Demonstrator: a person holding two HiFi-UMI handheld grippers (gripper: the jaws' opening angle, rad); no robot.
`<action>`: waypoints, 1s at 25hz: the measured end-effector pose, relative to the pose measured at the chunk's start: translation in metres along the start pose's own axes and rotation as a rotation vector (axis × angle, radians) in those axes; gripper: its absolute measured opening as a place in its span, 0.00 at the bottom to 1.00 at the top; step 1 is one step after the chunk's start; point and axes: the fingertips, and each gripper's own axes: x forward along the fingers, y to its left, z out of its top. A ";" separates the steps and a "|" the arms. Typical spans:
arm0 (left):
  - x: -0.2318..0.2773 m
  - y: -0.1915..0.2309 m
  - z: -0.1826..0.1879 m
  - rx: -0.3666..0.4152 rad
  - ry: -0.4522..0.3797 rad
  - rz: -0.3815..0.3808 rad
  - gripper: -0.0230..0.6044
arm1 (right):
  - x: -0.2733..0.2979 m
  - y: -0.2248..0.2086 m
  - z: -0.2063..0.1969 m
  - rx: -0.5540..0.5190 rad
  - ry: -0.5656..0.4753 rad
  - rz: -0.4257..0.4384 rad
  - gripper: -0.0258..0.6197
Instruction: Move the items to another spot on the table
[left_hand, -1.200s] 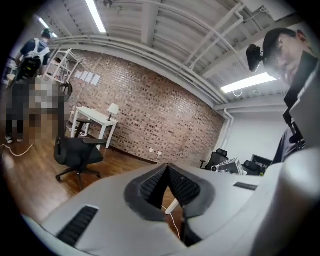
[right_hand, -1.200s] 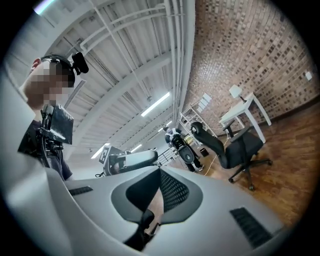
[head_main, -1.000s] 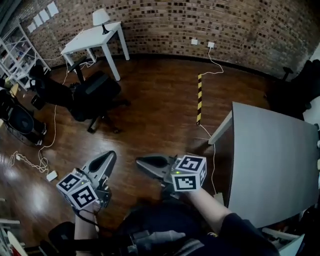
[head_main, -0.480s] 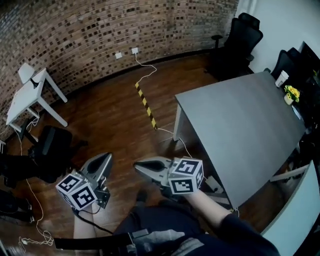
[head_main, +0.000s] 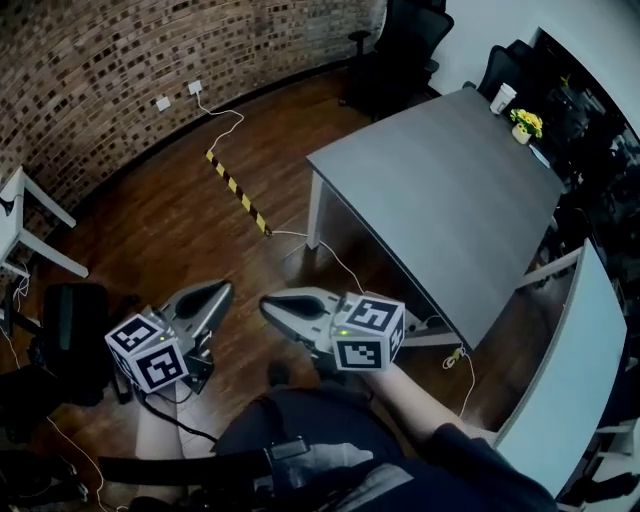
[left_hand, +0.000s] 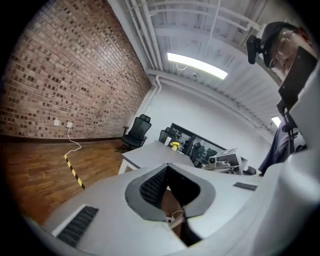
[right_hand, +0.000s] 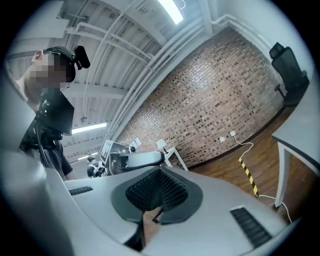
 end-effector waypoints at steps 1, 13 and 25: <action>0.004 0.000 0.000 0.006 0.012 -0.024 0.04 | -0.002 -0.001 0.000 0.000 -0.010 -0.026 0.01; 0.084 -0.041 -0.009 0.006 0.092 -0.348 0.04 | -0.091 -0.018 0.016 -0.031 -0.166 -0.410 0.02; 0.123 -0.111 -0.045 0.076 0.210 -0.477 0.04 | -0.210 -0.025 -0.046 -0.090 -0.154 -0.663 0.02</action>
